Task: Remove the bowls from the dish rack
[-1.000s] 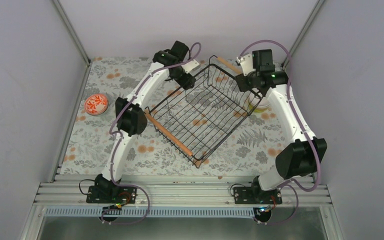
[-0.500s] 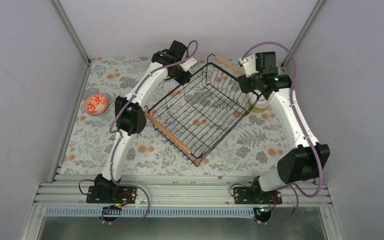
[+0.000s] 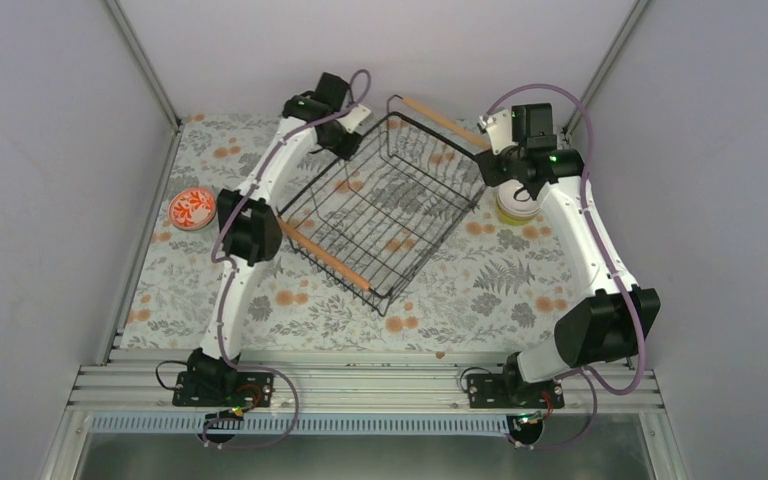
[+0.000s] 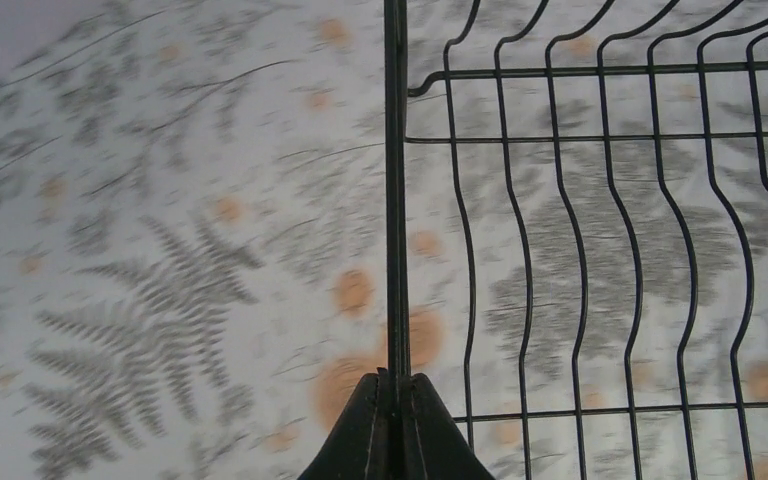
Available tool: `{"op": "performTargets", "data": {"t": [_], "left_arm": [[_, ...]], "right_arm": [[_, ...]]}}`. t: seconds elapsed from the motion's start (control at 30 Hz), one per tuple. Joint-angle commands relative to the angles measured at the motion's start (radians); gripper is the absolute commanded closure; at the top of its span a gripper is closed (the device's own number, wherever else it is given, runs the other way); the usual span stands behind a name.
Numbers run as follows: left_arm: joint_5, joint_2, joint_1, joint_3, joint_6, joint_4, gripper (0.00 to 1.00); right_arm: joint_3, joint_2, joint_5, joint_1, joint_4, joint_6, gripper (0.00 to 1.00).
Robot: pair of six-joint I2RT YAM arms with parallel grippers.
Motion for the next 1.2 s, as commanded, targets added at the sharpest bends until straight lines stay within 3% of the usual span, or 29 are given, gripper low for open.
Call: {"op": "performTargets", "data": {"t": [0.0, 0.33, 0.93, 1.17], "left_arm": [[-0.062, -0.028, 0.153, 0.043, -0.017, 0.041, 0.96], [-0.047, -0.020, 0.352, 0.004, -0.006, 0.165, 0.97], [-0.159, 0.013, 0.480, 0.016, -0.055, 0.205, 0.98], [-0.098, -0.055, 0.544, -0.090, -0.138, 0.199, 0.98]], "right_arm": [[-0.015, -0.033, -0.003, -0.009, 0.017, 0.008, 0.41], [-0.001, -0.003, -0.005, -0.013, 0.012, 0.008, 0.41], [-0.025, -0.005, -0.002, -0.023, 0.019, 0.007, 0.40], [-0.027, -0.011, -0.006, -0.024, 0.019, 0.007, 0.40]]}}
